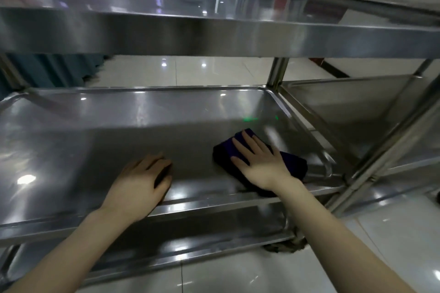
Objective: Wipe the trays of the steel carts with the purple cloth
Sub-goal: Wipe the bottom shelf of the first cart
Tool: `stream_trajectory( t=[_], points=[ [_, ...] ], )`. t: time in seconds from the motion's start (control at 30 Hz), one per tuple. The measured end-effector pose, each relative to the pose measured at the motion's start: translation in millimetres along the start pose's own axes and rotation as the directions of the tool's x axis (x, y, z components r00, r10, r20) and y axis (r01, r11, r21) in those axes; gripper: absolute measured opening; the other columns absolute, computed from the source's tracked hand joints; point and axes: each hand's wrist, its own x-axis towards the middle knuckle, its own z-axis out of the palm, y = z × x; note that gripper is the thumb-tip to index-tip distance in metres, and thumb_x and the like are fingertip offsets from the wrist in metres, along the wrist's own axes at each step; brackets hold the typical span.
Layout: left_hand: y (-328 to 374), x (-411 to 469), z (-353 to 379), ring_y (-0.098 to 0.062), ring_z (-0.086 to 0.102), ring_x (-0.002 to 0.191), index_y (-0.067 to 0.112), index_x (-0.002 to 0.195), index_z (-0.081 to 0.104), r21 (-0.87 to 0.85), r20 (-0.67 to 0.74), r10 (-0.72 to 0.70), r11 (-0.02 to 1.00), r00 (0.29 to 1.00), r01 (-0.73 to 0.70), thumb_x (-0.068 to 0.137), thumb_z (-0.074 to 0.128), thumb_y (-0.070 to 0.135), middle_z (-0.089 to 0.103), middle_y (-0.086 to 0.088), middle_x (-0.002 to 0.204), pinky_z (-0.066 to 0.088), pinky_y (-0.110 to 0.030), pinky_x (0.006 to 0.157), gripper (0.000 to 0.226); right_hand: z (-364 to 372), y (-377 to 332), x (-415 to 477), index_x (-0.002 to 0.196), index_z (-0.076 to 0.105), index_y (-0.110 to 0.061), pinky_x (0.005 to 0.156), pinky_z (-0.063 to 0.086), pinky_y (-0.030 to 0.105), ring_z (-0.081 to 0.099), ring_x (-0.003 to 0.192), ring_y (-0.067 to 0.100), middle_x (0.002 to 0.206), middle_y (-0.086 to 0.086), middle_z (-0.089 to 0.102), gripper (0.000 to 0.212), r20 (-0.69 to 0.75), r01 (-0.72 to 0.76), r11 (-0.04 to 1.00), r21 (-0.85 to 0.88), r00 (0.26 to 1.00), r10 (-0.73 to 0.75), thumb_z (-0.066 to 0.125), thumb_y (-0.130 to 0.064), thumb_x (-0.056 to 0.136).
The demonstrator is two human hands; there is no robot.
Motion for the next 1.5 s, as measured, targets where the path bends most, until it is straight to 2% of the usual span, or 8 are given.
stream_trajectory(
  t=[0.13,0.27,0.4,0.53,0.7,0.83,1.07,1.5],
  points=[
    [9.4,26.5,-4.3,-0.020,0.056,0.099,0.030,0.112,0.059,-0.052,0.083,-0.053,0.997,0.995,0.058,0.087,0.049,0.044,0.058,0.004,0.116,0.047,-0.033,0.081,0.031,7.0,16.3,-27.9,0.146,-0.002,-0.057,0.116,-0.002,0.039,-0.008,0.146,0.002,0.159,-0.024,-0.009,0.067,-0.016,0.025,0.999,0.031,1.000,-0.024,0.012,-0.079,0.084],
    [44.6,47.5,17.6,-0.018,0.029,0.139,0.039,0.142,0.037,-0.061,0.157,0.097,0.994,0.983,-0.089,0.091,0.047,0.054,0.029,0.010,0.154,0.032,-0.035,0.110,0.054,-3.3,32.1,43.1,0.151,0.002,-0.050,0.117,-0.002,0.047,-0.009,0.148,0.010,0.161,-0.017,-0.010,0.061,-0.024,-0.115,0.993,0.009,0.993,0.115,0.016,-0.069,0.094],
    [71.0,46.3,34.5,-0.019,0.008,0.148,0.050,0.145,0.023,-0.003,0.157,0.098,0.995,0.983,-0.099,0.079,0.018,0.074,0.012,0.014,0.160,0.015,-0.037,0.118,0.071,-26.0,52.2,101.8,0.153,0.013,-0.039,0.116,0.001,0.053,-0.002,0.150,0.020,0.164,-0.007,-0.001,0.059,-0.053,-0.280,0.958,0.056,0.958,0.283,0.024,-0.059,0.099],
    [77.6,35.9,31.7,-0.021,0.017,0.147,0.047,0.143,0.033,0.022,0.050,0.112,0.993,0.992,-0.114,0.069,-0.001,0.072,0.022,0.012,0.158,0.019,-0.037,0.115,0.085,-18.7,48.5,64.3,0.153,0.009,-0.040,0.116,-0.003,0.051,-0.006,0.149,0.016,0.163,-0.010,-0.006,0.061,-0.030,-0.211,0.976,0.046,0.977,0.213,0.021,-0.061,0.098],
    [85.0,36.4,29.2,-0.031,0.034,0.141,0.036,0.133,0.055,-0.009,0.070,0.092,0.996,0.993,-0.091,0.073,0.016,0.069,0.042,0.003,0.149,0.030,-0.047,0.109,0.079,4.5,63.4,-30.9,0.147,-0.004,-0.054,0.114,-0.012,0.043,-0.014,0.140,-0.004,0.154,-0.029,-0.015,0.070,-0.040,-0.157,0.985,0.068,0.986,0.160,0.008,-0.081,0.084],
    [88.1,39.0,23.7,-0.040,0.055,0.121,0.026,0.112,0.072,-0.045,0.044,0.093,0.995,0.995,-0.091,0.071,0.037,0.064,0.063,-0.006,0.129,0.045,-0.056,0.092,0.065,-9.0,74.8,10.3,0.148,-0.004,-0.053,0.116,-0.010,0.048,-0.015,0.146,0.005,0.158,-0.022,-0.016,0.067,-0.015,-0.218,0.976,0.030,0.976,0.218,0.012,-0.076,0.088],
    [78.8,39.1,35.2,-0.028,0.036,0.137,0.037,0.131,0.055,0.014,0.011,0.108,0.994,0.994,-0.108,0.073,0.019,0.073,0.046,0.005,0.145,0.032,-0.044,0.106,0.078,-40.2,94.0,115.1,0.155,0.010,-0.034,0.117,-0.007,0.055,-0.007,0.150,0.018,0.164,-0.006,-0.004,0.065,0.008,-0.372,0.928,-0.011,0.928,0.372,0.019,-0.062,0.097],
    [82.1,38.0,32.8,-0.025,0.028,0.141,0.040,0.137,0.045,0.024,0.043,0.084,0.996,0.996,-0.085,0.070,0.009,0.075,0.035,0.009,0.151,0.025,-0.040,0.109,0.083,-23.7,99.5,5.4,0.152,-0.001,-0.043,0.117,-0.009,0.047,-0.010,0.149,0.014,0.162,-0.009,-0.013,0.065,-0.012,-0.349,0.936,-0.047,0.937,0.348,0.012,-0.069,0.094]
  ],
)
